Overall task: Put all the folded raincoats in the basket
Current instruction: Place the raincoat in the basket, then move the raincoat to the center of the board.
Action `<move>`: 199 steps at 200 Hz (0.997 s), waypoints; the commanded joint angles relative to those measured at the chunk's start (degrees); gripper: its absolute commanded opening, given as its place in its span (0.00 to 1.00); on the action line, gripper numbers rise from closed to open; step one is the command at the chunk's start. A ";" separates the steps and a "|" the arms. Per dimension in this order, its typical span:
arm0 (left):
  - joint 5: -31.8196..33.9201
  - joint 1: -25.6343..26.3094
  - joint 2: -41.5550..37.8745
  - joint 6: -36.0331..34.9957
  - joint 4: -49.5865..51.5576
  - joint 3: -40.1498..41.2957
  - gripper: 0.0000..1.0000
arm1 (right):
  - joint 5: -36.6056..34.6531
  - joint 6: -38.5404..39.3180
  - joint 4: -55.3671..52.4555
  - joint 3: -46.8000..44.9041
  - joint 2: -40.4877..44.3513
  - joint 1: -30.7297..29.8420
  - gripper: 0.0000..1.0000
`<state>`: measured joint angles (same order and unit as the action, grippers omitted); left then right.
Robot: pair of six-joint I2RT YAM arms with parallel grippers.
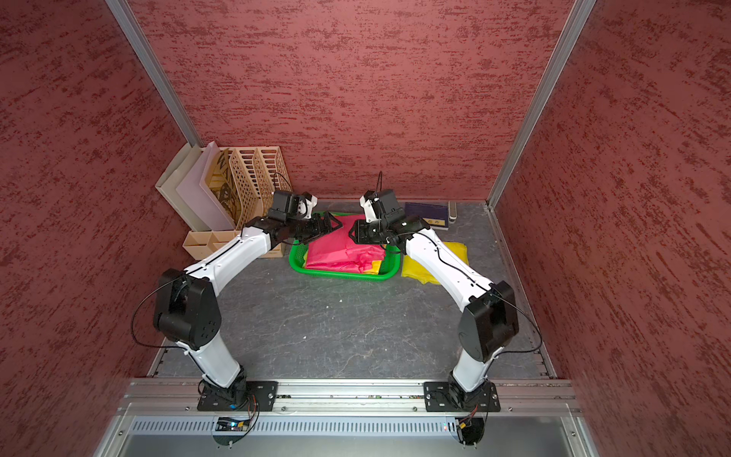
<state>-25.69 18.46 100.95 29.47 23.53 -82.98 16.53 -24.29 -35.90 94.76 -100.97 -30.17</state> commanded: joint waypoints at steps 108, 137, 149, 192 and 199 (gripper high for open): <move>3.63 0.98 3.57 -1.48 -0.18 1.00 0.90 | -0.75 -2.12 8.10 -11.01 -3.37 3.36 0.50; 9.85 3.86 -3.15 -4.92 1.66 -0.83 1.00 | -4.23 -2.17 10.96 -16.37 9.06 6.78 0.55; 11.43 4.69 -4.48 -6.19 3.35 -2.07 1.00 | -8.59 -0.06 7.10 -15.98 11.19 7.74 0.55; 12.31 5.27 -8.50 -4.41 4.65 2.34 1.00 | -17.36 3.77 -4.31 -18.10 8.56 14.31 0.58; 12.55 5.36 -9.68 -3.73 4.09 4.61 1.00 | -18.01 3.65 -5.32 -18.68 7.55 15.47 0.58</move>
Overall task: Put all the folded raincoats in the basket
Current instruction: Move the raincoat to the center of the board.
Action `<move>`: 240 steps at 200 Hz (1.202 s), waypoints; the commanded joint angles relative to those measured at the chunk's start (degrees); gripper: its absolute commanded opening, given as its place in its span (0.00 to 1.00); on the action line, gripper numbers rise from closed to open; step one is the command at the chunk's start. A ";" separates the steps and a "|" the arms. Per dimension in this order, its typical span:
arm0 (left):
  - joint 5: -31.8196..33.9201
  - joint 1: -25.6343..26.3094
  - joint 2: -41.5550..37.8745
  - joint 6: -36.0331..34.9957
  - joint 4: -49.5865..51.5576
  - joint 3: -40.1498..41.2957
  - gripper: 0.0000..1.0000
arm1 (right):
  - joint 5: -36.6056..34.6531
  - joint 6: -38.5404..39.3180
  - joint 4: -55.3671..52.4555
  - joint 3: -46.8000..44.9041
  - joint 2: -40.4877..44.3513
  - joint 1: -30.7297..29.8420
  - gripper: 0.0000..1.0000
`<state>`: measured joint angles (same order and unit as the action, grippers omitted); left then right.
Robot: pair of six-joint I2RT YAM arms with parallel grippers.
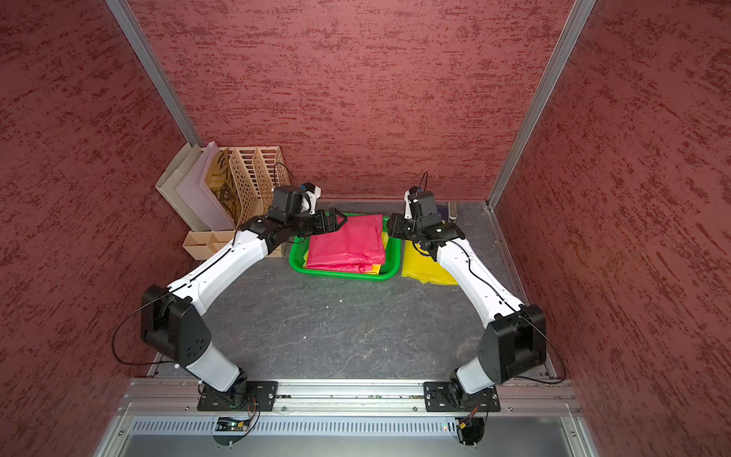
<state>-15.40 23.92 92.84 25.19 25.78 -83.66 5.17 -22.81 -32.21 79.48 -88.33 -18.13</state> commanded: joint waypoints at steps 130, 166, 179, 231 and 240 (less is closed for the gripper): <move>-1.24 3.13 -16.78 5.48 -2.24 22.40 1.00 | -8.03 2.01 -6.72 3.92 -27.10 8.90 0.60; -0.33 4.03 -18.86 6.34 -2.11 24.46 1.00 | -9.36 1.29 -8.34 1.42 -27.79 8.83 0.58; 0.00 4.28 -19.51 6.64 -2.20 25.36 1.00 | -9.52 0.61 -8.52 -1.15 -25.47 8.83 0.59; 0.56 4.73 -20.15 6.49 -0.74 26.19 1.00 | -7.94 -1.06 -11.41 -11.27 -15.93 8.06 0.56; 0.61 4.99 -20.32 6.45 -0.74 26.26 1.00 | -7.14 -1.67 -10.86 -13.92 -13.75 7.86 0.56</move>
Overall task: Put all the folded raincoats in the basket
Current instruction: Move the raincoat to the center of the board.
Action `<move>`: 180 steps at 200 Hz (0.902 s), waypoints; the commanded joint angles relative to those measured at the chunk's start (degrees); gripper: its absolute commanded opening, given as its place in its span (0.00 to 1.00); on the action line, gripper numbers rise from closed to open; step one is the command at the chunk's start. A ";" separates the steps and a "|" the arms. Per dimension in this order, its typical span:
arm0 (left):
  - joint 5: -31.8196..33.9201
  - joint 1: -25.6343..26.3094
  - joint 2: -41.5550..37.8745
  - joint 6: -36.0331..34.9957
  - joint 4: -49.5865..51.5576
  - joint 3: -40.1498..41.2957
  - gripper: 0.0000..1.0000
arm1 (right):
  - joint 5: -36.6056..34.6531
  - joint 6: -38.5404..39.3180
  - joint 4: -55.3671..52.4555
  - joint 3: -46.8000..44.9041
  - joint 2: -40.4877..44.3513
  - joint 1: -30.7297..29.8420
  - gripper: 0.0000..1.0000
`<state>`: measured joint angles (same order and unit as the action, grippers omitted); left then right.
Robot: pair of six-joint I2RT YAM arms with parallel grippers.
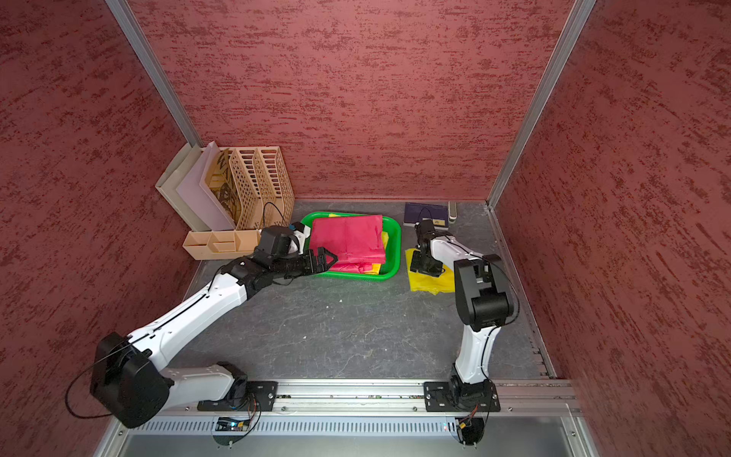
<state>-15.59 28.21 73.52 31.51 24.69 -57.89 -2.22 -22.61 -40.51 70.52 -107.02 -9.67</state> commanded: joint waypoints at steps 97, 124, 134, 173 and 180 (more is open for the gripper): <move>3.00 4.86 -4.83 1.37 1.59 4.27 1.00 | -7.77 -3.52 -6.12 -9.05 23.17 -2.63 0.45; 3.78 6.29 -6.46 2.67 0.98 6.22 1.00 | -8.00 -0.50 -9.38 -1.69 12.49 -1.07 0.28; 3.99 6.80 -7.05 2.96 1.10 6.79 1.00 | -8.03 0.23 -9.75 0.24 10.05 -1.11 0.24; 4.72 7.87 -9.30 3.68 1.15 8.97 1.00 | -10.33 1.63 -8.86 2.01 4.88 -0.89 0.11; 4.76 8.07 -9.41 3.74 1.33 9.17 1.00 | -9.53 1.52 -8.44 1.70 4.40 -0.91 0.09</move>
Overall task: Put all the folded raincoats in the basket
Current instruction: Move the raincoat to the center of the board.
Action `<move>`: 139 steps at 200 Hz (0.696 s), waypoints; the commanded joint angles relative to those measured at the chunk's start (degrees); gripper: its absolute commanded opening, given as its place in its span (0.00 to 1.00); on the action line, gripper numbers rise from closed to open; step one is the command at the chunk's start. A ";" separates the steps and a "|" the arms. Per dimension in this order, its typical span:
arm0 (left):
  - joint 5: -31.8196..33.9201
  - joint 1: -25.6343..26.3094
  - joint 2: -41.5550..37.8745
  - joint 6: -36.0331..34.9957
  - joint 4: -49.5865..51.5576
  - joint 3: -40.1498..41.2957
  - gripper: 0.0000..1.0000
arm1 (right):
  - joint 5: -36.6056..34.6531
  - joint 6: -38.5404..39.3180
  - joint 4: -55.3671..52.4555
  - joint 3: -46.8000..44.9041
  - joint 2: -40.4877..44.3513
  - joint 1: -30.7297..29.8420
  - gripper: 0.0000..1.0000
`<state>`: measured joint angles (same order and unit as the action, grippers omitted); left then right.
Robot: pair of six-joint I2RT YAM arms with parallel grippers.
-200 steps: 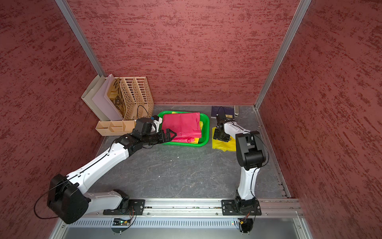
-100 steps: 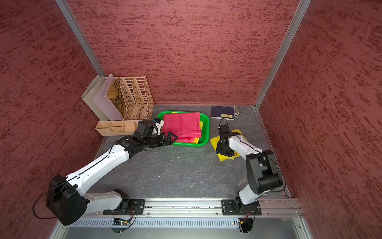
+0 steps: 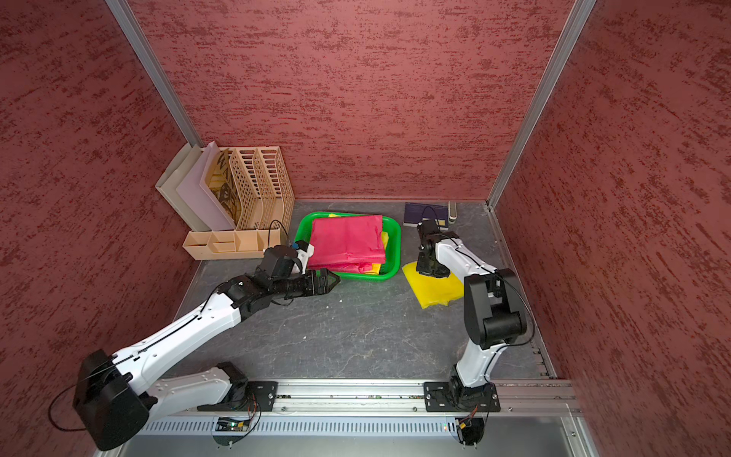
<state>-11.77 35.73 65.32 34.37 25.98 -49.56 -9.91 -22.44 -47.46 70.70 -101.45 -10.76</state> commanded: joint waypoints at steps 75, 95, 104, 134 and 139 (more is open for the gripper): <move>0.34 1.76 2.30 0.74 -0.66 1.37 1.00 | 3.66 -0.85 2.67 -7.10 -1.23 -1.06 0.00; -0.09 2.13 3.89 0.81 -1.12 0.99 1.00 | 4.07 -1.30 2.37 -8.26 -1.22 -2.32 0.00; -0.23 2.48 4.71 0.84 -0.73 0.41 1.00 | 4.21 -1.85 2.45 -9.32 -0.62 -3.09 0.00; 0.97 3.56 6.16 1.22 0.02 -0.13 1.00 | 5.65 -5.05 2.89 -14.66 3.41 -6.04 0.00; 1.06 3.71 6.22 1.31 -0.16 0.11 1.00 | 5.78 -5.72 2.67 -15.50 4.45 -6.52 0.00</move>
<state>-11.51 38.59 71.16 35.22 26.00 -48.58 -7.42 -24.64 -43.48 59.86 -99.79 -14.66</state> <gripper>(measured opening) 0.997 0.042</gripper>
